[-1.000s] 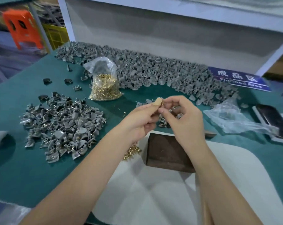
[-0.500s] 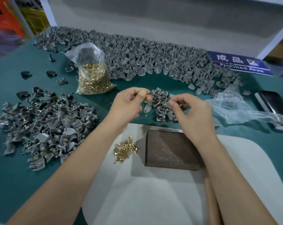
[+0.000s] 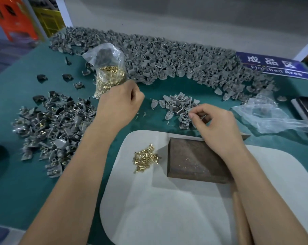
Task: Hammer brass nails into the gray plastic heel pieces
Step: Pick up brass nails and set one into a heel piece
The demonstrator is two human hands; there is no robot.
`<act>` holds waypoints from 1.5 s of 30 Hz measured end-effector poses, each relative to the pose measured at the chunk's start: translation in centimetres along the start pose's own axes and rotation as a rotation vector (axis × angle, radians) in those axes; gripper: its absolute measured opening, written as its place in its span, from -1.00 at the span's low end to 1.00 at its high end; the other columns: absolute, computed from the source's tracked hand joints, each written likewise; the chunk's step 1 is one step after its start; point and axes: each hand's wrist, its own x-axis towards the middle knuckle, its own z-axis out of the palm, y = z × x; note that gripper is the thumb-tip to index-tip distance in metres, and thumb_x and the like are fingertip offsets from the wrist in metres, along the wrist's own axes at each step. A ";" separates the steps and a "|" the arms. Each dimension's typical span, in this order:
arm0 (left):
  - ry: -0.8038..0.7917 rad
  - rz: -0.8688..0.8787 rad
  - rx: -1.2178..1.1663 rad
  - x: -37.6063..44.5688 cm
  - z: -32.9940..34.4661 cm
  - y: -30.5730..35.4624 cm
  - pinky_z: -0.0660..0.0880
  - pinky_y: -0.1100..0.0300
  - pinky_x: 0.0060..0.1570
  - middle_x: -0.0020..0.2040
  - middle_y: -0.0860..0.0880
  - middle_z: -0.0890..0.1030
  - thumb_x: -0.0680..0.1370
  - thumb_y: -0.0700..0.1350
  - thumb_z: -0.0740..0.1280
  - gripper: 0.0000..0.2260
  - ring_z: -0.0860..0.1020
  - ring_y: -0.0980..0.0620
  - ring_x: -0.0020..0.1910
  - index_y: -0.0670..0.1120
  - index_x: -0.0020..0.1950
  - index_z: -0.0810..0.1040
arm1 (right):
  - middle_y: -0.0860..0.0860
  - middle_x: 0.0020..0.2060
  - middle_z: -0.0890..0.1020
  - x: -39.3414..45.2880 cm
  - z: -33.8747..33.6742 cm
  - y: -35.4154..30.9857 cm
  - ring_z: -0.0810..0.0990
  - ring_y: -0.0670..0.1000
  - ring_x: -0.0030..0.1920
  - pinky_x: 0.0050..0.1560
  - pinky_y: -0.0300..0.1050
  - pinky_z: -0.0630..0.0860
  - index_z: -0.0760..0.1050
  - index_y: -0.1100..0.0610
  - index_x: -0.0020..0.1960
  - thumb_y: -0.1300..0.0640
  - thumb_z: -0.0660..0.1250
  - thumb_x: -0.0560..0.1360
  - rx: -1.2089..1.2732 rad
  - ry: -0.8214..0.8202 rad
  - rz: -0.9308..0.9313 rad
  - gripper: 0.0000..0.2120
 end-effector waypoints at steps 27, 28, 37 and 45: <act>-0.160 0.220 0.050 -1.7 1.5 0.8 0.35 0.05 0.12 0.00 0.07 0.60 0.62 0.00 0.37 -0.90 0.41 -0.06 0.13 0.05 0.08 0.66 | -0.28 -0.08 0.66 0.3 0.4 -1.4 0.61 -0.14 -0.02 0.04 0.01 0.61 0.66 -0.15 0.09 -0.04 0.42 0.57 -0.128 -0.165 -0.107 -0.89; -0.120 0.289 -0.043 -1.8 1.8 1.7 0.38 0.05 0.10 -0.02 0.07 0.60 0.61 -0.01 0.38 -0.91 0.42 -0.04 0.08 0.03 0.06 0.66 | -0.26 -0.07 0.67 0.3 0.3 -1.1 0.61 -0.15 -0.04 0.03 0.00 0.60 0.66 -0.13 0.10 -0.01 0.44 0.56 -0.084 -0.130 -0.099 -0.87; -0.160 0.156 -0.618 -3.5 5.4 5.1 0.35 0.44 -0.12 -0.12 0.24 0.63 0.63 -0.06 0.39 -0.93 0.51 0.36 -0.12 0.05 0.00 0.67 | -0.19 -0.08 0.72 0.1 0.0 -0.4 0.67 -0.12 -0.04 0.03 -0.14 0.60 0.70 0.00 0.09 0.21 0.49 0.52 0.246 -0.006 -0.096 -0.81; -0.218 0.092 -0.704 -3.2 5.6 4.7 0.49 0.35 -0.04 -0.09 0.14 0.70 0.62 -0.04 0.41 -0.90 0.62 0.25 -0.07 -0.01 0.03 0.71 | -0.22 -0.13 0.71 0.1 0.0 -0.3 0.68 -0.08 -0.07 -0.02 -0.04 0.63 0.71 -0.02 0.03 0.15 0.47 0.55 0.285 0.003 -0.101 -0.90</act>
